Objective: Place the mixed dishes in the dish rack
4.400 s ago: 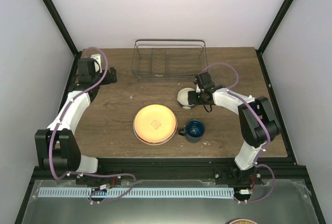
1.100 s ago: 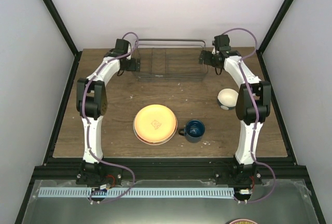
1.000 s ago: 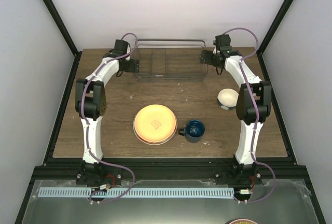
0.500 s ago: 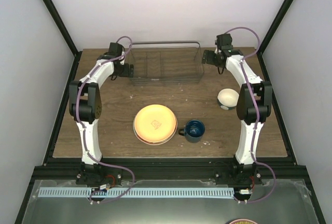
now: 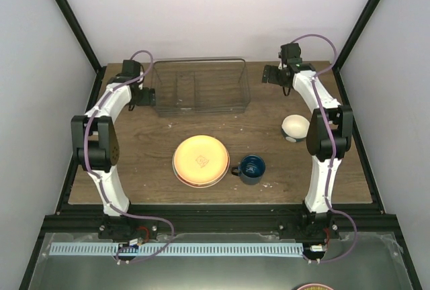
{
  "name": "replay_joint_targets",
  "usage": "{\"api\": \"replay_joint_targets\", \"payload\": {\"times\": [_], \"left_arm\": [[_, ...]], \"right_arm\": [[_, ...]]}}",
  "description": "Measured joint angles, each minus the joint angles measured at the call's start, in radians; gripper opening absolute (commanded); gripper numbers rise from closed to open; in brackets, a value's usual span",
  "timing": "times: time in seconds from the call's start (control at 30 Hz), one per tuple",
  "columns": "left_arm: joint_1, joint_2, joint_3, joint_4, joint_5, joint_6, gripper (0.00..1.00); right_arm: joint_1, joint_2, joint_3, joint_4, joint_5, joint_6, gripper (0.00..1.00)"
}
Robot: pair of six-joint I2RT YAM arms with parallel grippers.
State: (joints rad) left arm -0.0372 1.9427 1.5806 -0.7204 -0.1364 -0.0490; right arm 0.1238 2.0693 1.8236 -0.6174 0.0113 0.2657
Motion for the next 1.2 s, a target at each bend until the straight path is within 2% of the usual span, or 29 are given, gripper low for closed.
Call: {"api": "replay_joint_targets", "payload": {"times": [0.2, 0.53, 0.87, 1.2], "left_arm": [[0.022, -0.063, -0.123, 0.049, -0.023, -0.014, 1.00], [0.052, -0.095, -0.165, 0.061, -0.039, -0.021, 1.00], [0.203, -0.148, -0.223, 0.046, -0.050, 0.000, 1.00], [0.277, -0.150, -0.224, 0.047, -0.025, 0.014, 1.00]], "right_arm": [[0.000, 0.000, 0.001, -0.006, 0.000, -0.008, 1.00], [0.000, 0.000, 0.001, -0.013, -0.001, -0.014, 1.00], [0.000, 0.000, 0.000, -0.020, -0.016, -0.018, 1.00], [0.006, 0.000, -0.007, -0.032, -0.054, -0.022, 1.00]]}}
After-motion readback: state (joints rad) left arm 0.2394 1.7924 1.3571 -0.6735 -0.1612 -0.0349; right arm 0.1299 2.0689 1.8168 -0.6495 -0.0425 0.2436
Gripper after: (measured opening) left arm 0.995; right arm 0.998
